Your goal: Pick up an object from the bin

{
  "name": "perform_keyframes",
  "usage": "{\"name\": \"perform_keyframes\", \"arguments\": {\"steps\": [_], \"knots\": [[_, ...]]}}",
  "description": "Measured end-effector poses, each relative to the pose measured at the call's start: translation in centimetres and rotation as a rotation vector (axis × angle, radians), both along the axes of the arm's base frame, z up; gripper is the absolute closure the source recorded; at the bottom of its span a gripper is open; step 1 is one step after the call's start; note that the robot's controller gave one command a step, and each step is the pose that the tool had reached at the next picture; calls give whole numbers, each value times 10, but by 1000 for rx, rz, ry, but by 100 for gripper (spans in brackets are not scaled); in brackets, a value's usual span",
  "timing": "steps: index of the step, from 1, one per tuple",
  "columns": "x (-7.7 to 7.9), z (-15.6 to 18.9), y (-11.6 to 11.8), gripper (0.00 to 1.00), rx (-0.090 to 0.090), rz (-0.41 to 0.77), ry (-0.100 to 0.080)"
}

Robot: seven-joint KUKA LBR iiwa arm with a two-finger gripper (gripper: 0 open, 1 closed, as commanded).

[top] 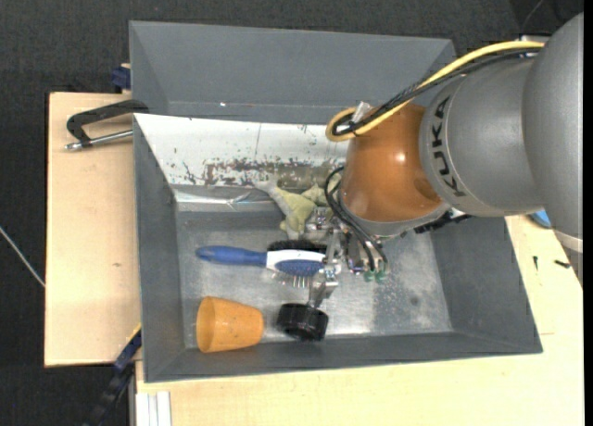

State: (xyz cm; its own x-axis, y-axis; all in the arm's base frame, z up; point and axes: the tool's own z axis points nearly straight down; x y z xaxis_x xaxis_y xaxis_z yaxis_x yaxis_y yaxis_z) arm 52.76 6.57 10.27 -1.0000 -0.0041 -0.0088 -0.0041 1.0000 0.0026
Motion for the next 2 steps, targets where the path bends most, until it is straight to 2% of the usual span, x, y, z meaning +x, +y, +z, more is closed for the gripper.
{"name": "perform_keyframes", "arguments": {"steps": [1,2], "knots": [[13,13,10,0,0,-76,2],[26,-27,21,0,4,-161,3]]}}
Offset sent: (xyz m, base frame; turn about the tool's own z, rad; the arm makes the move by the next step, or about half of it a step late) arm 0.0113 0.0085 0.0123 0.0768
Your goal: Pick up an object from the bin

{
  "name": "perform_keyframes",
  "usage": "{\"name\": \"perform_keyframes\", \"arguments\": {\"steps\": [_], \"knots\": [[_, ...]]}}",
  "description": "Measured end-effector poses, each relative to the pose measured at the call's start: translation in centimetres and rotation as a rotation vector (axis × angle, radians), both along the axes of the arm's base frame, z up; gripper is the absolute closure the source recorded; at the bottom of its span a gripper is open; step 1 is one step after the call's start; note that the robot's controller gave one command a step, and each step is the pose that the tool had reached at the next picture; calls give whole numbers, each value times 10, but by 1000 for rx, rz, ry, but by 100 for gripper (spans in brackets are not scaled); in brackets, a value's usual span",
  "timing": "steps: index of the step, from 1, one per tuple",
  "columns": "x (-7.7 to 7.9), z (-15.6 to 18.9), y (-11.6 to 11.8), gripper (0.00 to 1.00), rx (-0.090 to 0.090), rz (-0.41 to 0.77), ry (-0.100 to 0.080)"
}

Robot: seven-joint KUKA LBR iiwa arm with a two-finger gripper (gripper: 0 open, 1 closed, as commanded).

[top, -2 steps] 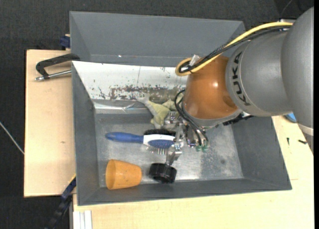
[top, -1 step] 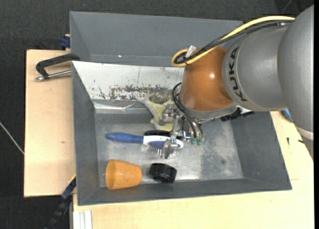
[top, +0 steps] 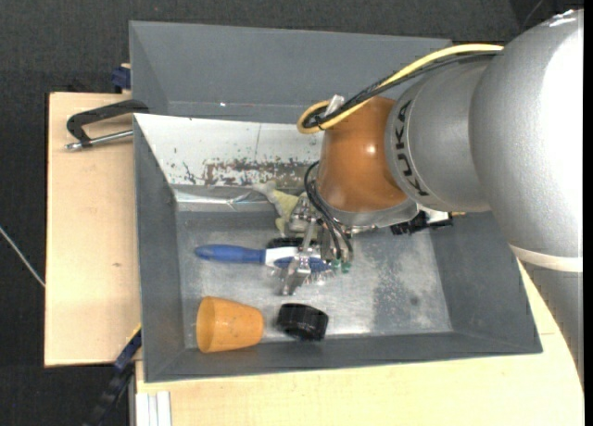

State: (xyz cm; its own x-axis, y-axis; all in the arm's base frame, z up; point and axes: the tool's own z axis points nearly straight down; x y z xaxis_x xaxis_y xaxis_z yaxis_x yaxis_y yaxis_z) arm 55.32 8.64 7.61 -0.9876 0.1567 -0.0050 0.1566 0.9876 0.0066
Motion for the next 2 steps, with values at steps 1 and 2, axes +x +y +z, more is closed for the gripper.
{"name": "perform_keyframes", "arguments": {"steps": [1,2], "knots": [[1,4,2,0,-2,3,4],[5,6,4,100,1,3,-8]]}}
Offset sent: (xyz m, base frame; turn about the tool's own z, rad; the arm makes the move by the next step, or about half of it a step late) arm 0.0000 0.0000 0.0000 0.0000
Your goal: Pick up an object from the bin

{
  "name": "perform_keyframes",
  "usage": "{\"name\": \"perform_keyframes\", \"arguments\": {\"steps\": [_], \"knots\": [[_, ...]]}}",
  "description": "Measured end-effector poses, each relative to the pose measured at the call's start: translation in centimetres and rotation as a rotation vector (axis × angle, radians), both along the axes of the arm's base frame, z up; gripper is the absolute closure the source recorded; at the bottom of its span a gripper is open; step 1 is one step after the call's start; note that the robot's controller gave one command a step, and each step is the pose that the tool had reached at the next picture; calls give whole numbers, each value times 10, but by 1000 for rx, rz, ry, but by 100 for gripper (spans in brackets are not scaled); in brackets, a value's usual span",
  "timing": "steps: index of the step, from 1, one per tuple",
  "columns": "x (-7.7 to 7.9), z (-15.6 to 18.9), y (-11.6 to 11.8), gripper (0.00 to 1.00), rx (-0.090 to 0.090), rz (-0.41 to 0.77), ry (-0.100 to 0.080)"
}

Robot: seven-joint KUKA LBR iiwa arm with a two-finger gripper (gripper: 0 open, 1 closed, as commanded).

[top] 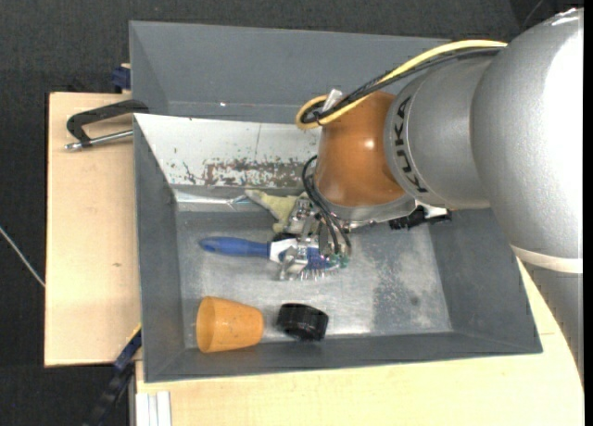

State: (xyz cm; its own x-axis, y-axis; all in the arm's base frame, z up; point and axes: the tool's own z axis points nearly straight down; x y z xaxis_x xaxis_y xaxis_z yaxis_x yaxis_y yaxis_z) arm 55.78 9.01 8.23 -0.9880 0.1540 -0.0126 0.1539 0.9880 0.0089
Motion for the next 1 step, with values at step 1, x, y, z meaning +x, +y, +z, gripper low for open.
{"name": "perform_keyframes", "arguments": {"steps": [1], "knots": [[2,52,1,100,-4,1,4]]}}
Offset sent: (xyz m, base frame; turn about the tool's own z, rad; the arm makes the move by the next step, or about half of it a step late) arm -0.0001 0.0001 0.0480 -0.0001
